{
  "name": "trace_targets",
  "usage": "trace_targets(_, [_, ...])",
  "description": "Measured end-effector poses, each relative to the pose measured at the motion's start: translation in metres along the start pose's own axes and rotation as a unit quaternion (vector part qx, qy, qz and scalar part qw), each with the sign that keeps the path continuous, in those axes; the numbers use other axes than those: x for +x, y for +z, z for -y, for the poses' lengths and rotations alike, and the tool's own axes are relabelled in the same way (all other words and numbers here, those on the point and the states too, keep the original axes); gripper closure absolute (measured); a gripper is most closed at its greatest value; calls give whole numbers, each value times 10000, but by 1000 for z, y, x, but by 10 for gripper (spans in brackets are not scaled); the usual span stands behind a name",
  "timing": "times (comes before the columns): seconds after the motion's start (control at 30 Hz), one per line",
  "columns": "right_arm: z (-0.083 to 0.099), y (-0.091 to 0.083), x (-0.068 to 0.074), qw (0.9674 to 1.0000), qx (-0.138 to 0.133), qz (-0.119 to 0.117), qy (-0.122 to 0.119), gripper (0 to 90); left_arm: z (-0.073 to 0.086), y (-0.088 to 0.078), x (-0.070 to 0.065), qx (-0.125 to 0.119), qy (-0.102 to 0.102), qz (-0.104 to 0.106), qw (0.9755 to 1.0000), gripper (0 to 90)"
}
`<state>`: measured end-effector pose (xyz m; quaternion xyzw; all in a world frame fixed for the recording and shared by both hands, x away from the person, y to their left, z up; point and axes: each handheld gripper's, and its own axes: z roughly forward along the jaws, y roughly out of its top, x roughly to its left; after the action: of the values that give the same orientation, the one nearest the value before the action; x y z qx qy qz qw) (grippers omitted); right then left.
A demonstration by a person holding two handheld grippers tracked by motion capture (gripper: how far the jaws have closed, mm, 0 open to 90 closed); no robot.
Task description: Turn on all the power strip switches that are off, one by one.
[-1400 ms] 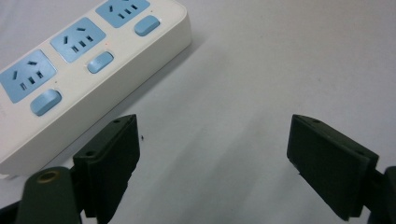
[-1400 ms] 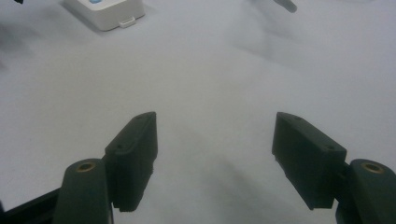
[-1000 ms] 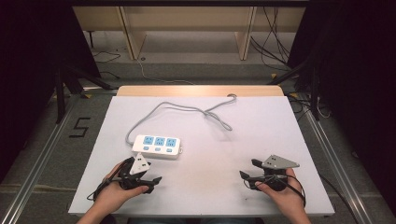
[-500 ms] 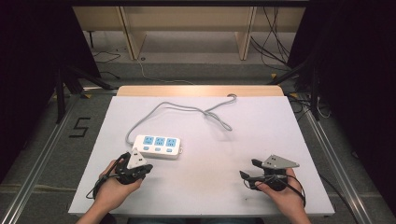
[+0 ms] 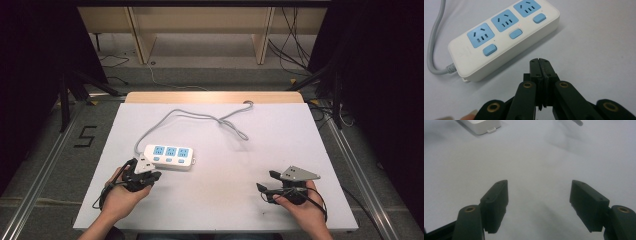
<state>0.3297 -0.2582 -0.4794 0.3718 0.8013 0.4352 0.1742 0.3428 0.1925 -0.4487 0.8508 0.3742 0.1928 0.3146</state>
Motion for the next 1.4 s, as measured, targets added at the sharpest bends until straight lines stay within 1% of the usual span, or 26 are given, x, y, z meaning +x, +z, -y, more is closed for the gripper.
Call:
trace_targets(0.37, [0, 0, 0, 10000, 7, -2, -3, 322, -6, 3, 9, 109, -67, -110, 9999, 895])
trace_targets(0.43, [0, 0, 0, 10000, 8, 2, -5, 322, -6, 3, 10, 99, -77, -124, 9998, 895])
trace_targets(0.47, [0, 0, 0, 10000, 9, 2, 1, 322, -7, 4, 11, 84, -127, -140, 9998, 895])
trace_targets(0.67, [0, 0, 0, 10000, 9, 7, -3, 322, -9, 4, 15, 137, -127, -152, 9997, 895])
trace_targets(0.7, [0, 0, 0, 10000, 9, 7, -3, 322, -10, 4, 15, 105, -164, -166, 9997, 895])
trace_targets(0.77, [0, 0, 0, 10000, 10, 6, -3, 322, -11, 4, 17, 125, -188, -183, 9996, 895])
trace_targets(0.83, [0, 0, 0, 10000, 12, 7, -4, 322, -12, 4, 19, 175, -171, -193, 9995, 895])
trace_targets(1.0, [1, 0, 0, 10000, 25, 12, 3, 322, -15, 6, 23, 185, -282, -226, 9992, 895])
trace_targets(1.07, [1, 0, 0, 10000, 29, 15, 8, 322, -15, 5, 25, 231, -256, -223, 9992, 895])
trace_targets(1.1, [1, 0, 0, 10000, 28, 16, 6, 322, -16, 6, 25, 204, -290, -225, 9991, 895])
trace_targets(1.3, [0, 0, 0, 10000, 22, 13, 10, 321, -18, 7, 28, 183, -353, -255, 9989, 895])
trace_targets(1.4, [0, 0, 0, 10000, 21, 9, 6, 322, -19, 7, 30, 200, -340, -263, 9989, 895])
